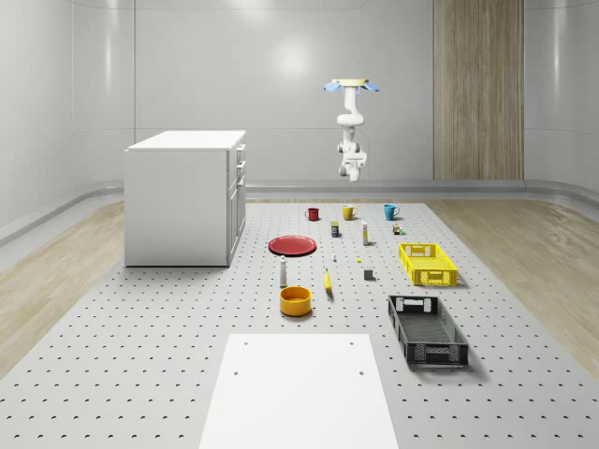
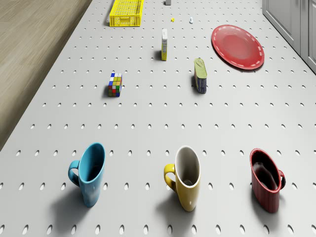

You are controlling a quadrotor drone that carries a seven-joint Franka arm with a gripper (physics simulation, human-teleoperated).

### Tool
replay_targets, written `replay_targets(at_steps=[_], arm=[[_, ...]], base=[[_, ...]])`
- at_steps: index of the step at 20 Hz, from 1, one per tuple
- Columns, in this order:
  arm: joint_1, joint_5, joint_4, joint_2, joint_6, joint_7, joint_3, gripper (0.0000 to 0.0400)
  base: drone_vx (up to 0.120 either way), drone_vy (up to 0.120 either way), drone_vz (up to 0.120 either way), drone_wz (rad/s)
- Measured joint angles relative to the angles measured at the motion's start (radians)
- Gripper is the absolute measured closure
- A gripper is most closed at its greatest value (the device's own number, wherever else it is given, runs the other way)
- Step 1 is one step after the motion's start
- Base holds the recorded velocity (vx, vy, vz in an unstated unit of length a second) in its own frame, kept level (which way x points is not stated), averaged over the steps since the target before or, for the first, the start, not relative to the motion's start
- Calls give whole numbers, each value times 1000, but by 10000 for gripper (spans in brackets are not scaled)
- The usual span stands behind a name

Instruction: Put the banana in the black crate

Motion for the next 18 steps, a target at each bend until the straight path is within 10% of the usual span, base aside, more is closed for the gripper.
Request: replay_targets(at_steps=[18], arm=[[-3,1,89,31,-44,-1,2,0]], base=[[0,-116,0,0]])
